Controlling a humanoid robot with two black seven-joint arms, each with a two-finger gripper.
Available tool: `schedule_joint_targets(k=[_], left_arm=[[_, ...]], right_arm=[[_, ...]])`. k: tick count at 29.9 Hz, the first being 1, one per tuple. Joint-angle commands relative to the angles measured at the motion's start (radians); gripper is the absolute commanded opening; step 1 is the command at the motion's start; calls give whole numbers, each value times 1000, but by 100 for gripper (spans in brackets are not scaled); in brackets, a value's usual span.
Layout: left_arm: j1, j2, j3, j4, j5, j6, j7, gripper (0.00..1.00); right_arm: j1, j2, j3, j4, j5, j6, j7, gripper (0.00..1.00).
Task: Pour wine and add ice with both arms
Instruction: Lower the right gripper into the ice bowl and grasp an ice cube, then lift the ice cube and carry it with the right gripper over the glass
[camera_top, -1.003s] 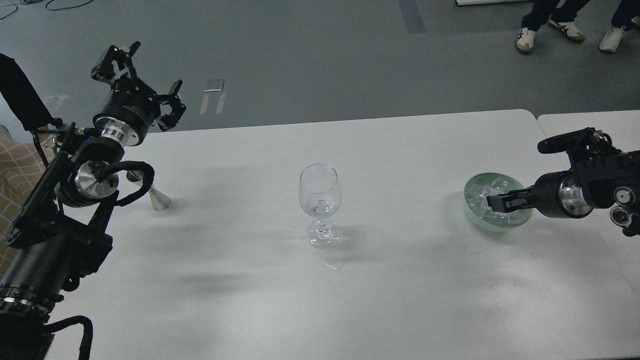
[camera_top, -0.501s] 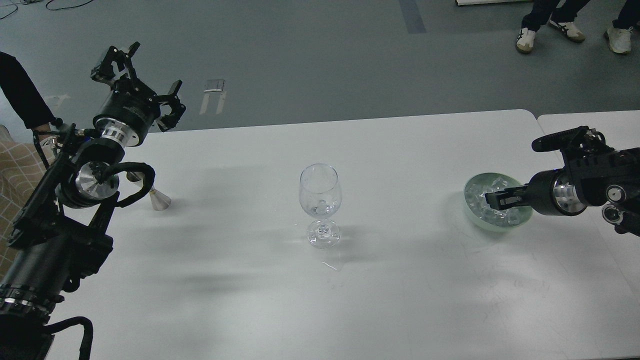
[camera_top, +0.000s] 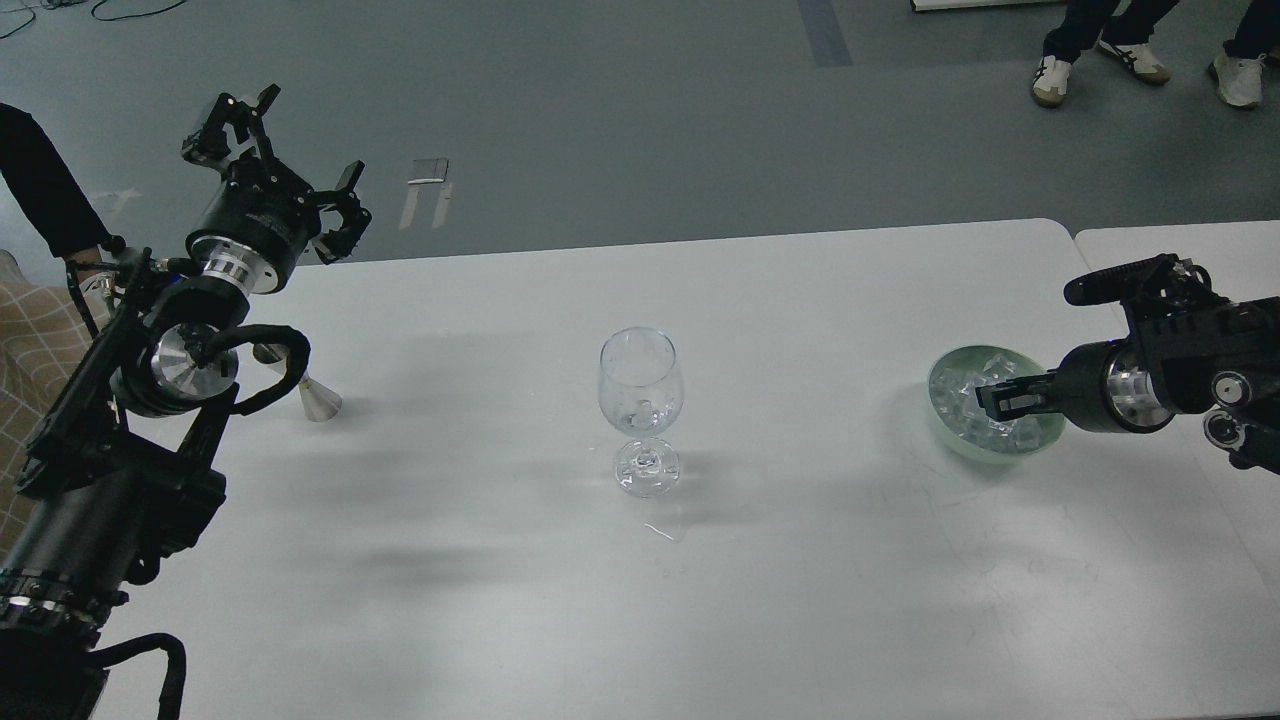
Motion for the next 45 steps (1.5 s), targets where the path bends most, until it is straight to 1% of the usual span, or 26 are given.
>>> schedule_joint_targets(k=[1,3,4,7,25,31,35,45], left_arm=[[0,1,1,-1,0,1,0,98],[0,1,1,1,0,1,0,98],[0,1,3,1,0,1,0,98],[0,1,1,1,0,1,0,98],[-2,6,5,-1,0,1,0,98],[-2,6,8,-1,0,0,2,98],[-2,6,11,-1,0,1,2,98],[-2,8,12,-1,0,1,2,98]], right_arm=[[-1,-2,-1,0,0,0,0,28],[1,-2,-1,0,2,0,0,25],[-1,-2,0,2,2,2,0,21],[1,1,0,-1,0,0,0,0],[16,-12,14,23,9,2,8,0],[36,-37,95,40,12,3,11,0],[51,-46,154,93,12,5,6,0],[166,-25,158,228,12,6,-18,0]])
